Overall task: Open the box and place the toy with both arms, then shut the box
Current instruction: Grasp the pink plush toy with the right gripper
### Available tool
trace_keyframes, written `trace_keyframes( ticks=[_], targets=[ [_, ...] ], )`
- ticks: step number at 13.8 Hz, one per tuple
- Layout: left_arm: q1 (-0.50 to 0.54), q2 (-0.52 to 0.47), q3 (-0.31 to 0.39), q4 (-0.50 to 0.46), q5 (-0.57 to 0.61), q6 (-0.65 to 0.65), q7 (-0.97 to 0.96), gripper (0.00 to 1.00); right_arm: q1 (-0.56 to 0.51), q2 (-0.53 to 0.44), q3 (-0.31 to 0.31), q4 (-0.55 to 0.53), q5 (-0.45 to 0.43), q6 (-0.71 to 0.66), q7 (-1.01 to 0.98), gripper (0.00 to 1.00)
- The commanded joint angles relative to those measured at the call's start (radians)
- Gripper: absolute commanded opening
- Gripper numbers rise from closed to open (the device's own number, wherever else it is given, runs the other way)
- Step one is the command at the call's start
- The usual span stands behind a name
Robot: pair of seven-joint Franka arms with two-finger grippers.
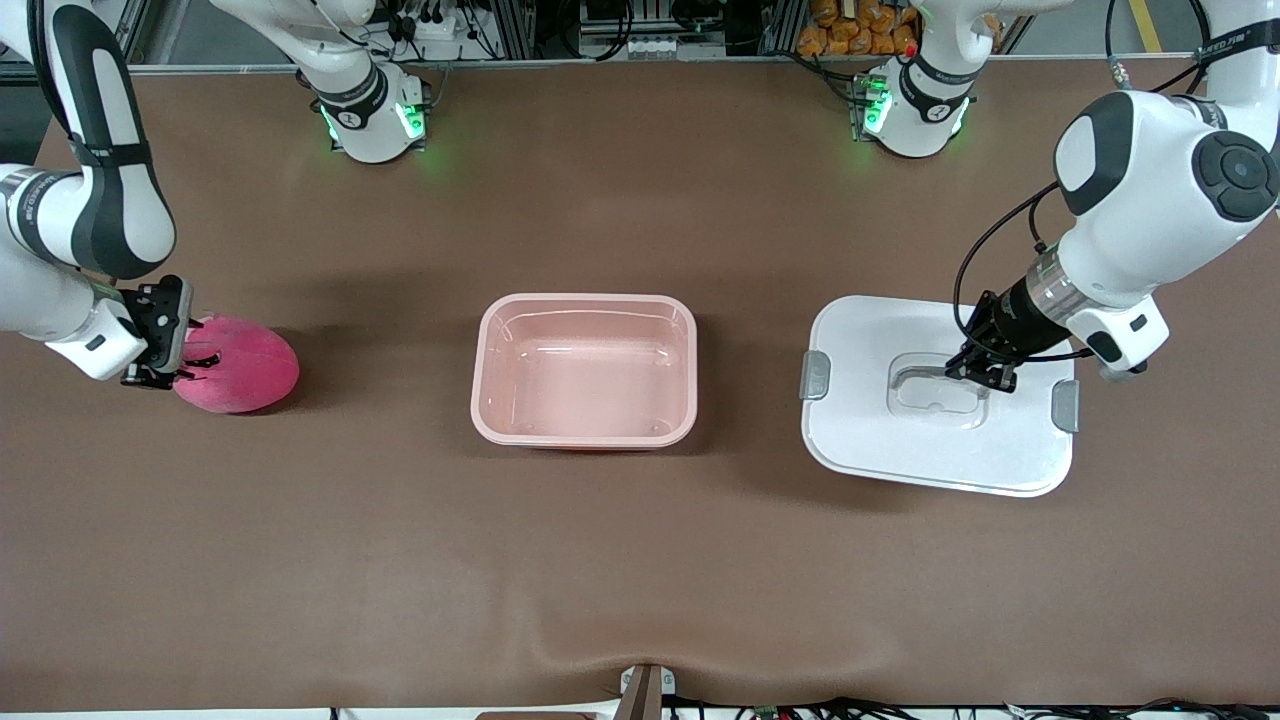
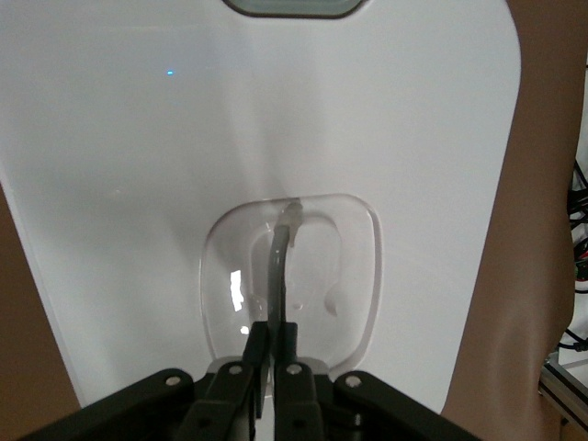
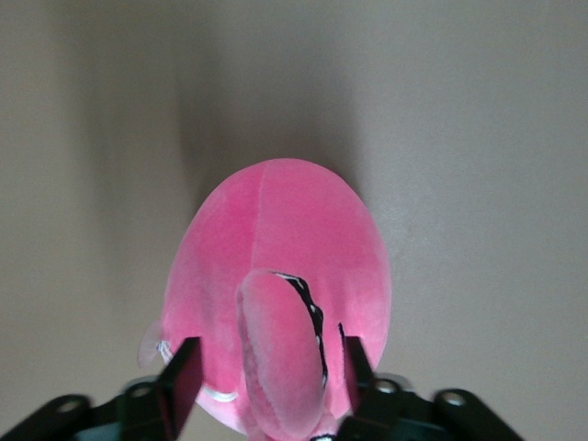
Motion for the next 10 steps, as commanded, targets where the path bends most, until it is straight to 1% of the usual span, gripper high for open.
trace_keyframes(
  ticks=[1, 4, 5, 6, 7, 10],
  targets=[
    [0.006, 0.002, -0.006, 0.010, -0.012, -0.008, -0.001, 0.00, -0.023, -0.012, 0.017, -0.046, 0.018, 0.046, -0.035, 0.48],
    [0.006, 0.002, -0.006, 0.007, -0.012, -0.008, -0.011, 0.00, -0.017, -0.012, 0.015, -0.056, 0.050, 0.057, -0.035, 0.48],
    [0.000, 0.002, -0.007, 0.008, -0.012, -0.008, -0.017, 0.00, -0.015, -0.012, 0.015, -0.056, 0.055, 0.057, -0.035, 0.47],
    [0.000, 0.002, -0.007, 0.010, -0.012, -0.008, -0.019, 0.00, -0.015, -0.012, 0.017, -0.056, 0.055, 0.057, -0.039, 0.20],
    [0.006, 0.002, -0.006, 0.010, -0.012, -0.008, -0.019, 0.00, -0.015, -0.014, 0.017, -0.056, 0.055, 0.053, -0.039, 0.00],
    [0.006, 0.002, -0.006, 0.011, -0.012, -0.008, -0.018, 0.00, -0.015, -0.023, 0.015, -0.053, 0.055, 0.044, -0.039, 0.00]
  ],
)
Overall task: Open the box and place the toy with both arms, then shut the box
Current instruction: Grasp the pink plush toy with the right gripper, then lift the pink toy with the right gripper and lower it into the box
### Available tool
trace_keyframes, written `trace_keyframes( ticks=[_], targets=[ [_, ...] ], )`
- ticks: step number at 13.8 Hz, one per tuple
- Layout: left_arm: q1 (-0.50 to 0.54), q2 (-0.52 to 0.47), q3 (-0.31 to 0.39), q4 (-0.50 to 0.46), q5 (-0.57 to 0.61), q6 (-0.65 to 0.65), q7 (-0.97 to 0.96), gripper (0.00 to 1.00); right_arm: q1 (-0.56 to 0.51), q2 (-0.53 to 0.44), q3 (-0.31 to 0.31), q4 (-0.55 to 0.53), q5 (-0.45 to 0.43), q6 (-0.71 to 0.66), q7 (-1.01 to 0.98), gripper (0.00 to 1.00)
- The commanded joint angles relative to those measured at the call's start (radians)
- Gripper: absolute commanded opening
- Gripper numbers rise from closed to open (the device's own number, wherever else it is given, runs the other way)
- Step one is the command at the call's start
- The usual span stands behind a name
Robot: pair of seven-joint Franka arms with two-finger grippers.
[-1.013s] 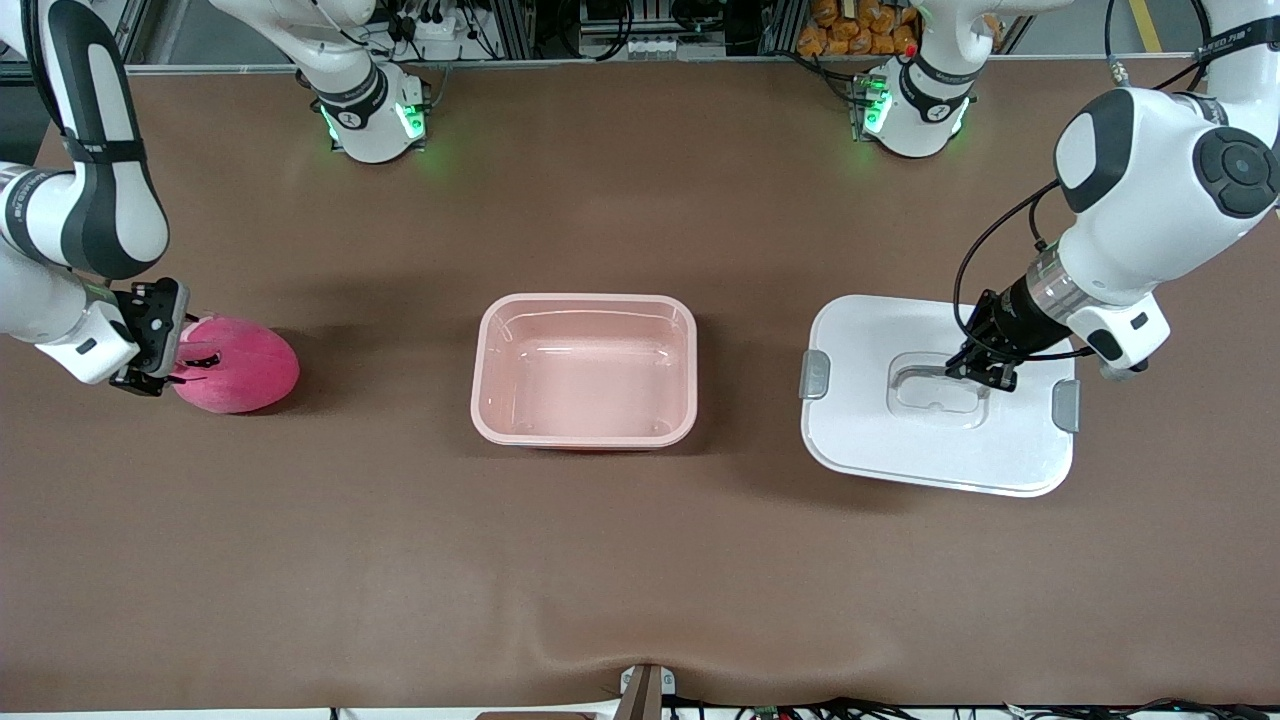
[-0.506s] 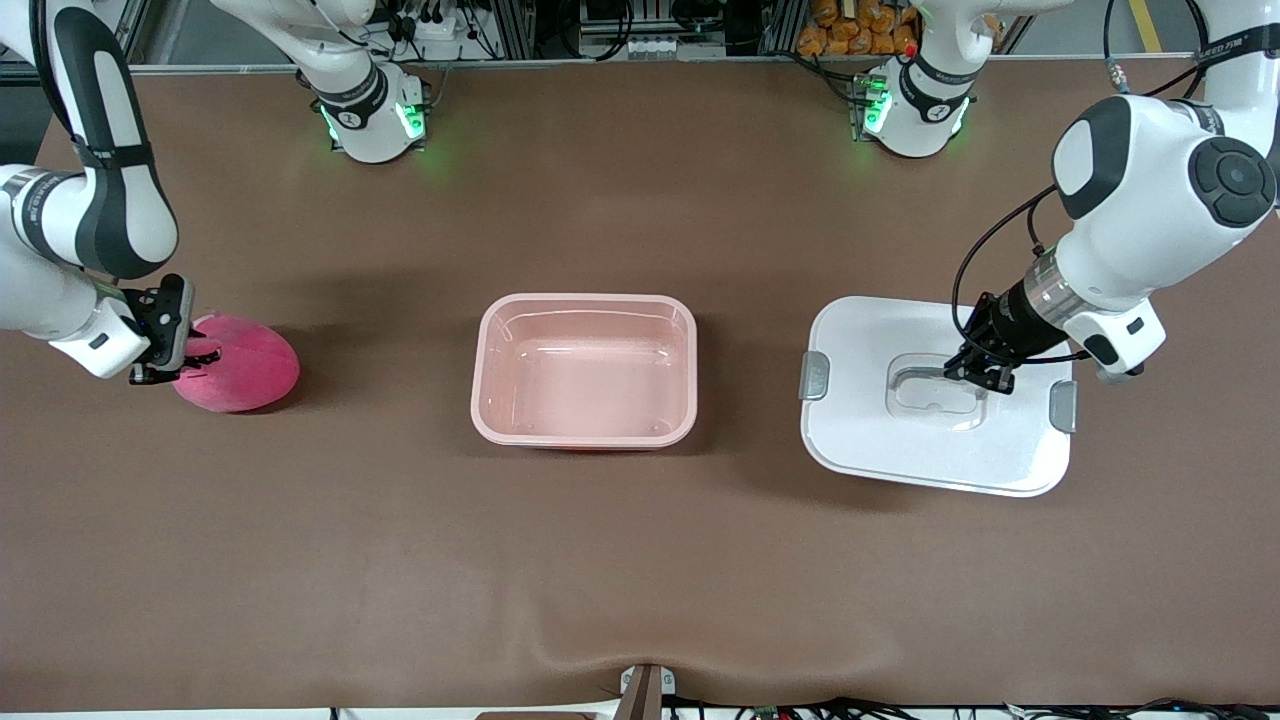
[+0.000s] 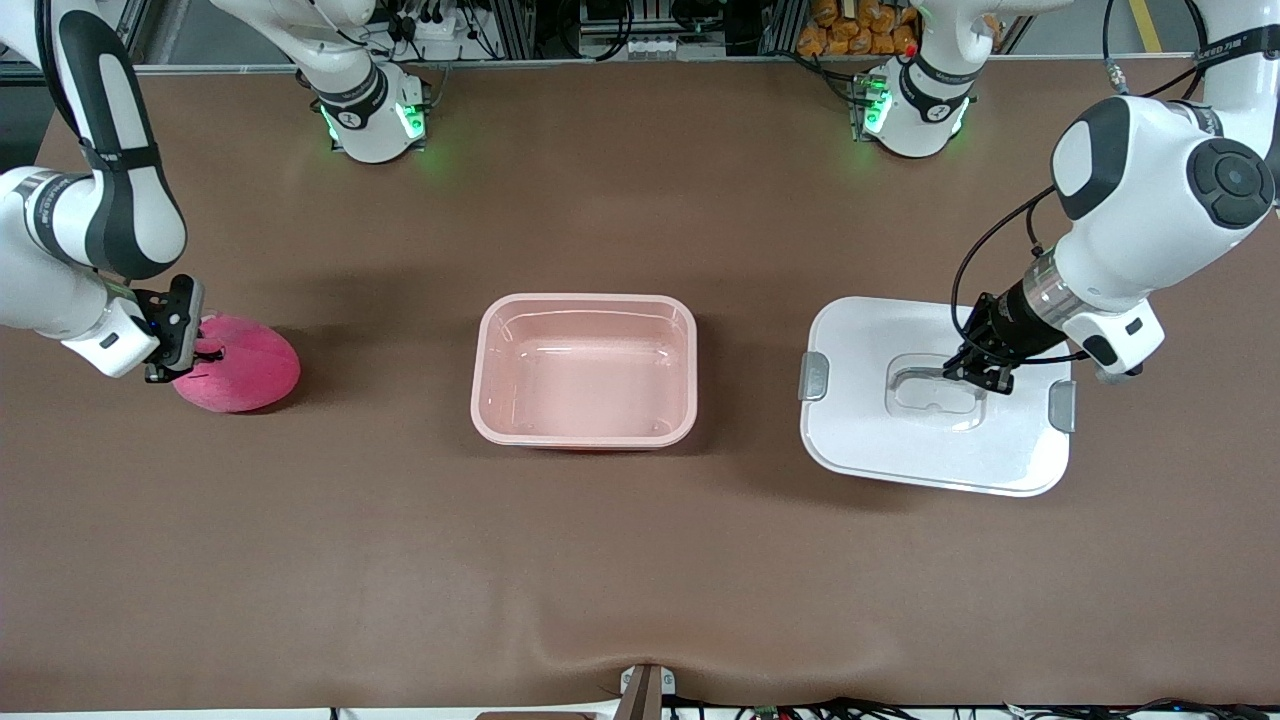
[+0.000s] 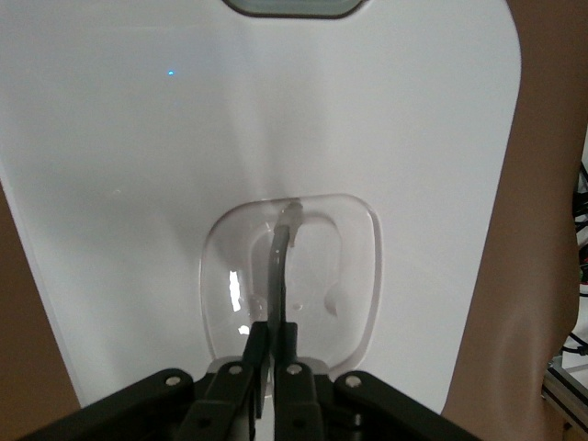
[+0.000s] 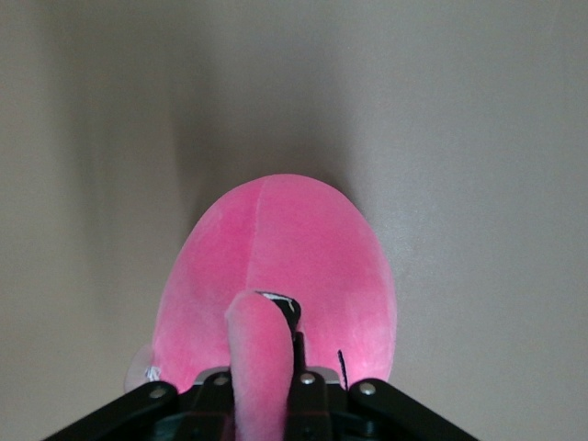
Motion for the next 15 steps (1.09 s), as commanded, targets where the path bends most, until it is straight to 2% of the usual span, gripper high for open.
trace_keyframes(
  ticks=[1, 5, 8, 11, 15],
  targets=[
    [0.005, -0.001, -0.007, 0.010, -0.012, -0.008, -0.012, 0.00, -0.012, -0.024, 0.008, -0.008, 0.020, -0.016, -0.027, 0.00],
    [0.008, -0.001, -0.007, 0.010, -0.012, -0.008, -0.013, 0.00, 0.006, -0.040, 0.012, 0.076, 0.034, -0.160, 0.046, 0.00],
    [-0.001, -0.002, -0.007, 0.022, -0.012, -0.014, -0.015, 0.00, 0.028, -0.047, 0.012, 0.147, 0.034, -0.298, 0.212, 0.00],
    [-0.003, -0.001, -0.007, 0.025, -0.012, -0.015, -0.018, 0.00, 0.055, -0.047, 0.012, 0.191, 0.034, -0.359, 0.287, 0.00],
    [0.000, -0.001, -0.007, 0.031, -0.012, -0.015, -0.016, 0.00, 0.123, -0.067, 0.012, 0.242, 0.034, -0.476, 0.527, 0.00]
  ],
)
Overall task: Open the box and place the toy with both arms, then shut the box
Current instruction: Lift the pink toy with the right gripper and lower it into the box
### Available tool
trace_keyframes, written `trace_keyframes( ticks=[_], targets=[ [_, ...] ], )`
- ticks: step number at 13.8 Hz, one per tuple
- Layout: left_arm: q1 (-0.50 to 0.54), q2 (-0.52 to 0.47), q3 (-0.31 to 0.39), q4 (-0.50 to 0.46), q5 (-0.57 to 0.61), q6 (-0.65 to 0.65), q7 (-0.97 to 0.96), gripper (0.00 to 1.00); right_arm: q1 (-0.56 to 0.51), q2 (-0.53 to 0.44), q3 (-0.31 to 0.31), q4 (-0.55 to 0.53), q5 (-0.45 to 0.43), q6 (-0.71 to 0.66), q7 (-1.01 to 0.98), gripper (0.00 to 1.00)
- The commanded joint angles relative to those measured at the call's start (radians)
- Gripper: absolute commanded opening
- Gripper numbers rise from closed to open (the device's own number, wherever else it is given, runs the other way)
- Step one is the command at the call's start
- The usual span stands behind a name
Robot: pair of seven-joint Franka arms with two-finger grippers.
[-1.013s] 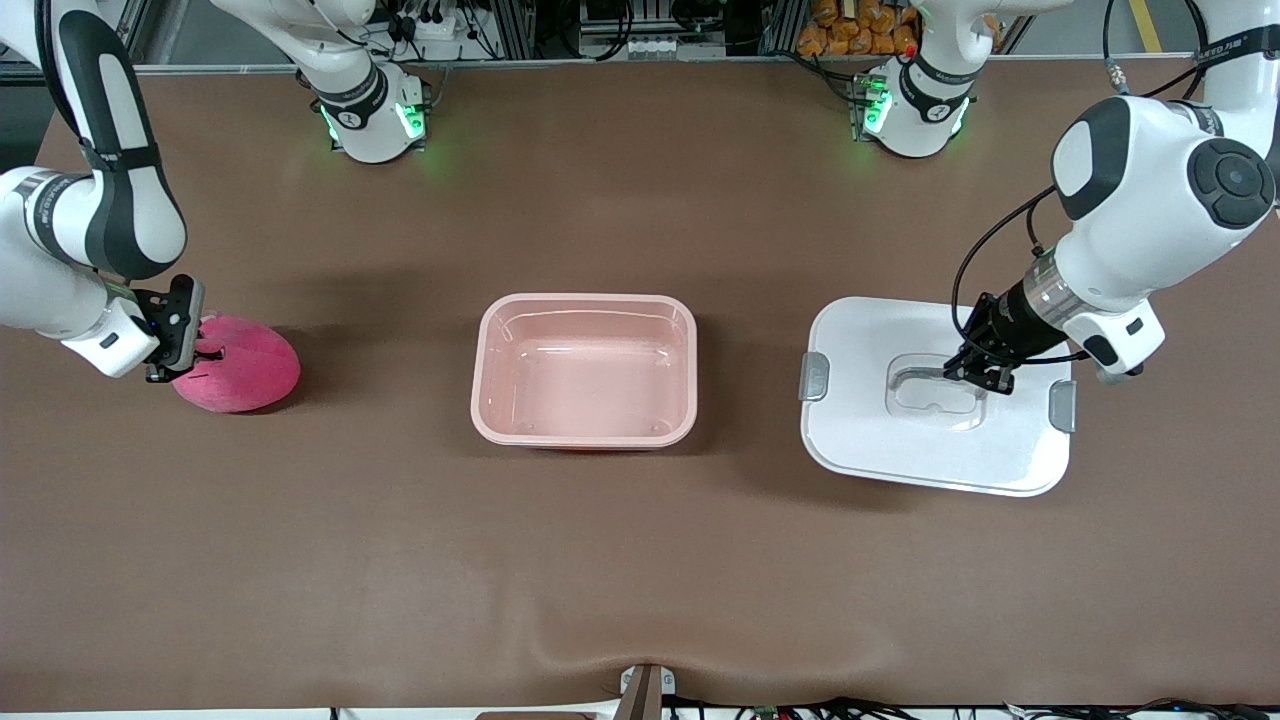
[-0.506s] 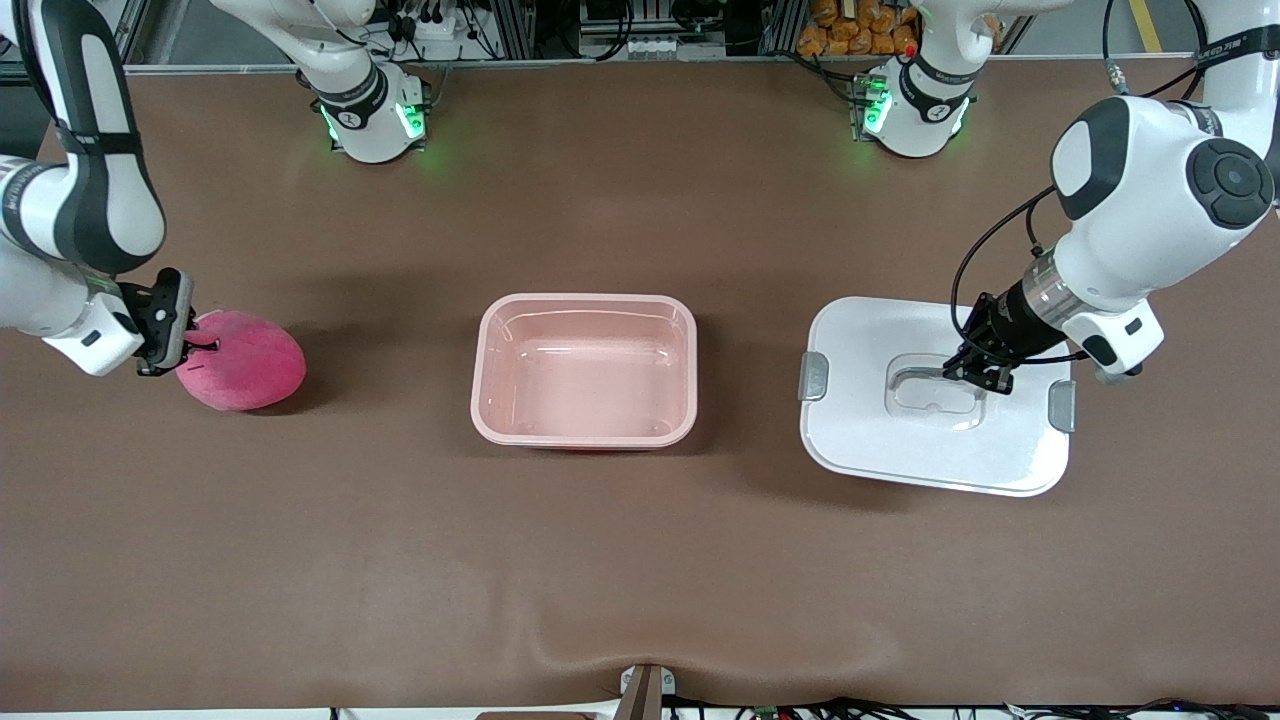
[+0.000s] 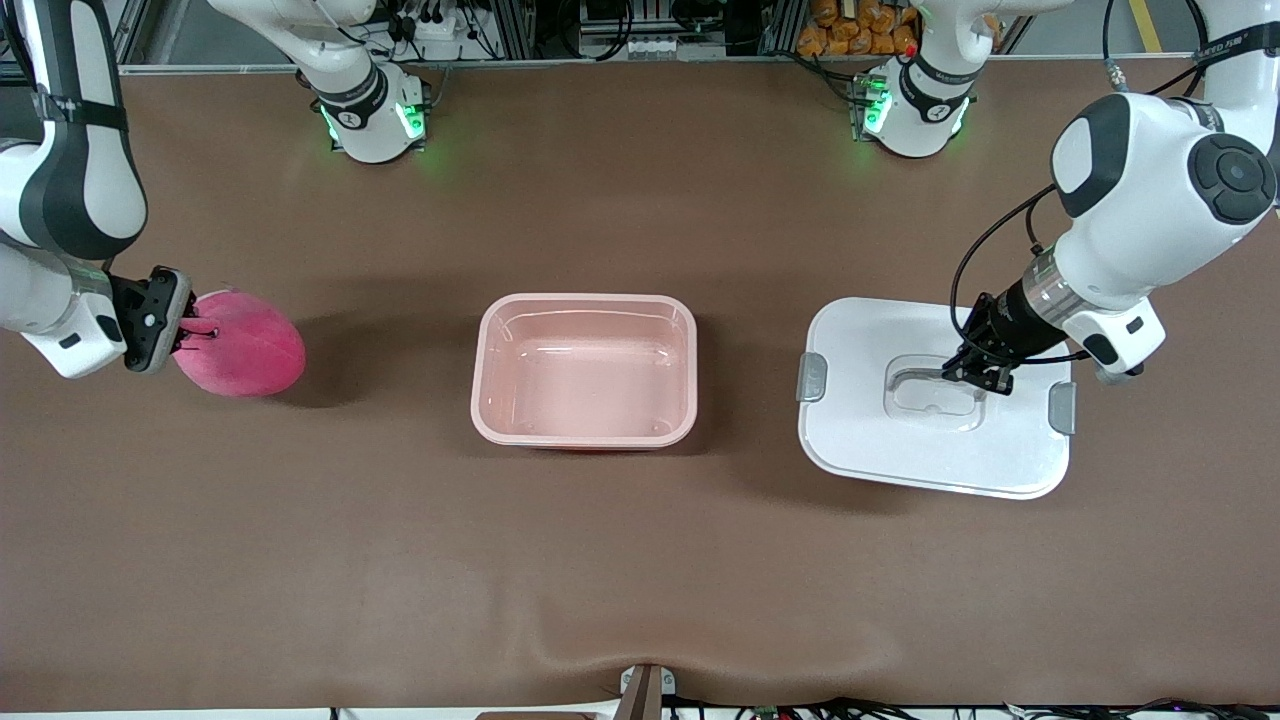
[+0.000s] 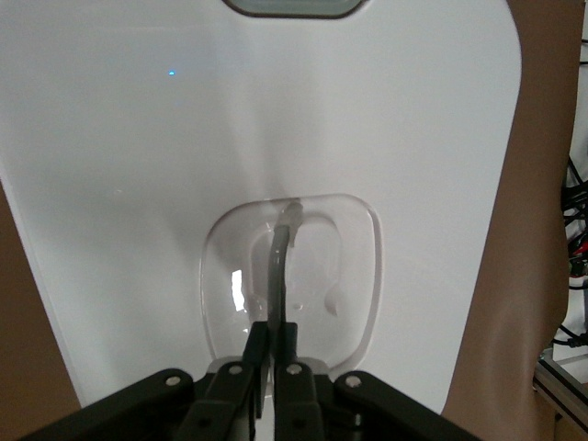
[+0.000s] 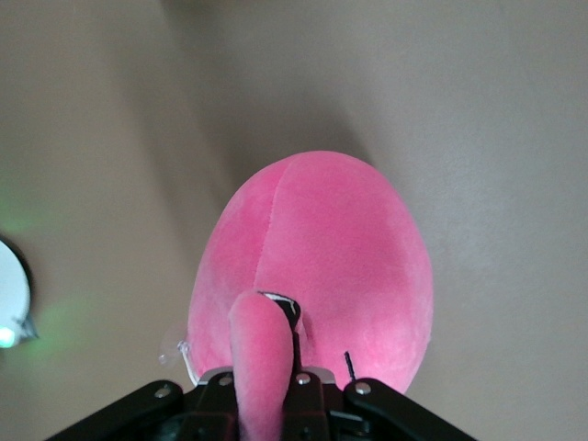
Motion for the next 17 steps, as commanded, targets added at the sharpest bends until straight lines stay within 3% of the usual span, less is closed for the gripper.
trace_keyframes(
  ticks=[1, 6, 12, 17],
  targets=[
    [0.003, -0.001, -0.003, 0.019, -0.012, -0.015, -0.016, 0.00, 0.069, -0.026, -0.003, 0.042, 0.009, -0.086, 0.175, 0.00],
    [0.009, 0.020, -0.003, 0.019, -0.024, 0.002, -0.015, 0.00, 0.218, -0.040, -0.003, 0.114, 0.008, -0.195, 0.572, 0.00],
    [0.010, 0.027, 0.000, 0.019, -0.025, 0.008, -0.015, 0.00, 0.353, -0.038, -0.002, 0.170, 0.026, -0.217, 0.940, 0.00],
    [0.009, 0.025, -0.002, 0.010, -0.025, 0.003, -0.021, 0.00, 0.514, -0.015, -0.003, 0.257, 0.061, -0.216, 1.408, 0.00]
  ],
)
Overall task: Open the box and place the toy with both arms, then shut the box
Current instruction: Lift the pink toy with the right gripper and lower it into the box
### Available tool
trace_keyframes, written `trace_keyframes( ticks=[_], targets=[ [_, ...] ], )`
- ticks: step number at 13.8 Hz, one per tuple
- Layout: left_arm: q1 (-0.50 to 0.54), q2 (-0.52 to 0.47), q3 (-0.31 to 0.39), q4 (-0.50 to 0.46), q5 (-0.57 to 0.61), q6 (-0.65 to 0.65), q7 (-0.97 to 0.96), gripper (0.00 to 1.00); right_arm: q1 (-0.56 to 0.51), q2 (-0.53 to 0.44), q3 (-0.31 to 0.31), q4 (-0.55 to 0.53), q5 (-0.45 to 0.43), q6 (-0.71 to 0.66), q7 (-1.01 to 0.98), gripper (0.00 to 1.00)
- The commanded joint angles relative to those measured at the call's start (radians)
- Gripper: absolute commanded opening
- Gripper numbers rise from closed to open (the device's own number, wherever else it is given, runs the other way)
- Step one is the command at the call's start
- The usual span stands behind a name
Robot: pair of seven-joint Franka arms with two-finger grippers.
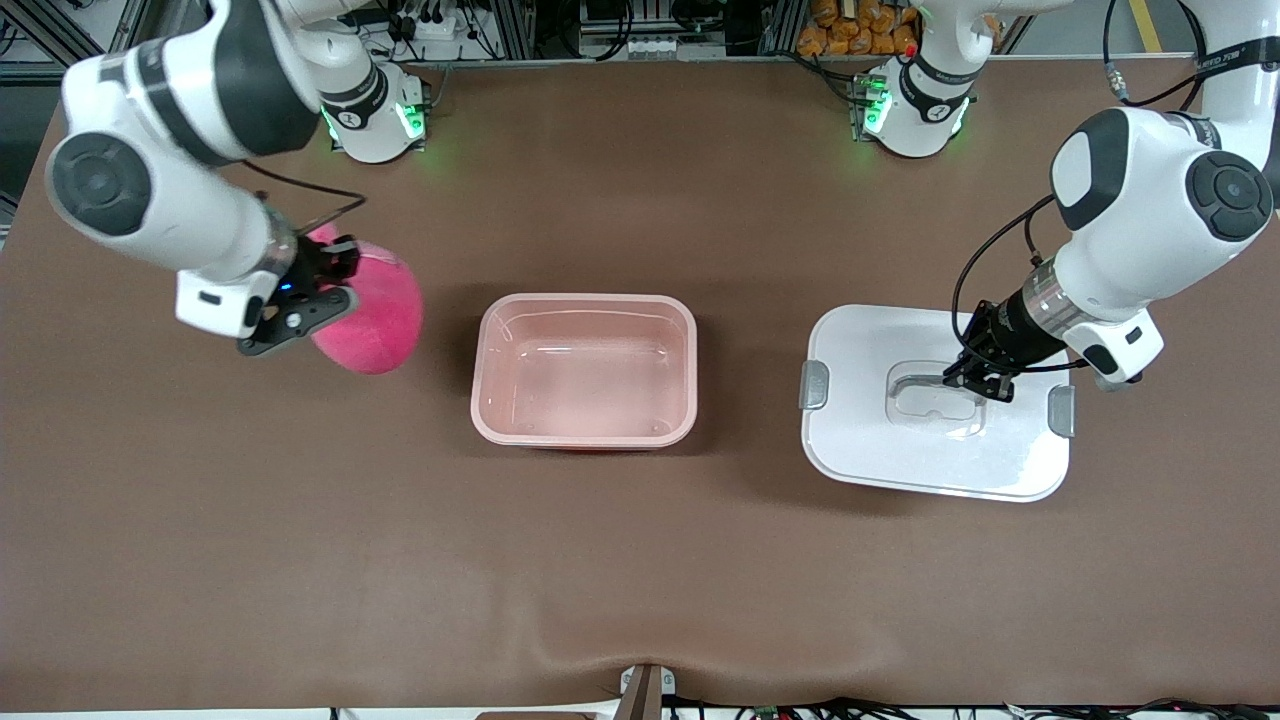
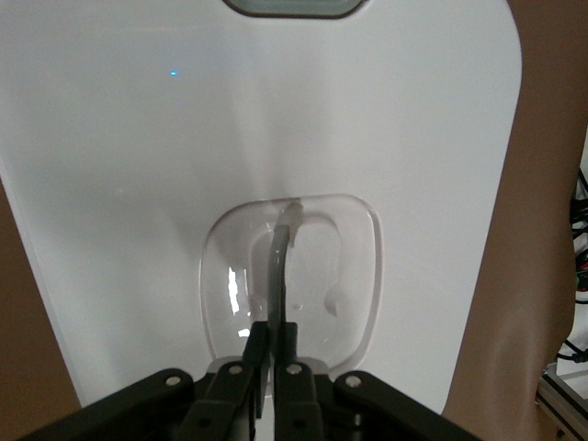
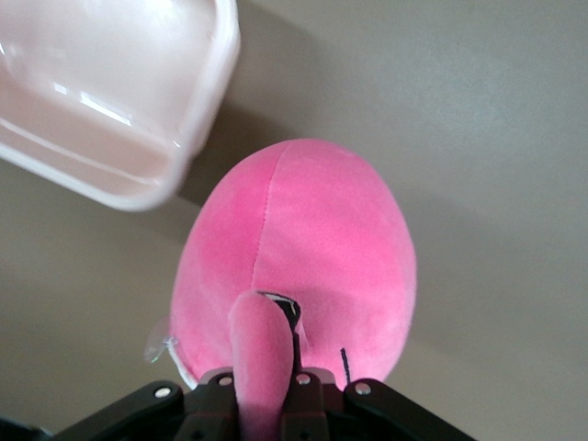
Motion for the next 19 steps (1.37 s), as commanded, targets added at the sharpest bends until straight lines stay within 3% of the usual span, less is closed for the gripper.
trace_keyframes(
  ticks=[1, 4, 10, 15, 19],
  targets=[
    [0.002, -0.001, -0.003, 0.006, -0.025, -0.010, -0.012, 0.00, 0.070, 0.037, -0.011, 0.088, 0.028, -0.017, 0.202, 0.00],
    [-0.005, -0.001, -0.005, 0.005, -0.025, -0.010, -0.044, 0.00, 0.080, 0.063, -0.011, 0.122, 0.120, 0.006, 0.360, 0.00],
    [-0.007, -0.003, -0.005, 0.006, -0.025, -0.011, -0.044, 0.00, 0.135, 0.166, -0.013, 0.212, 0.168, 0.075, 0.598, 0.00],
    [-0.004, 0.000, -0.005, 0.009, -0.024, -0.011, -0.041, 0.00, 0.161, 0.310, -0.011, 0.387, 0.201, 0.075, 0.671, 0.00],
    [-0.007, 0.000, -0.005, 0.005, -0.024, -0.011, -0.044, 0.00, 0.164, 0.372, -0.011, 0.426, 0.201, 0.078, 0.682, 0.00]
  ],
)
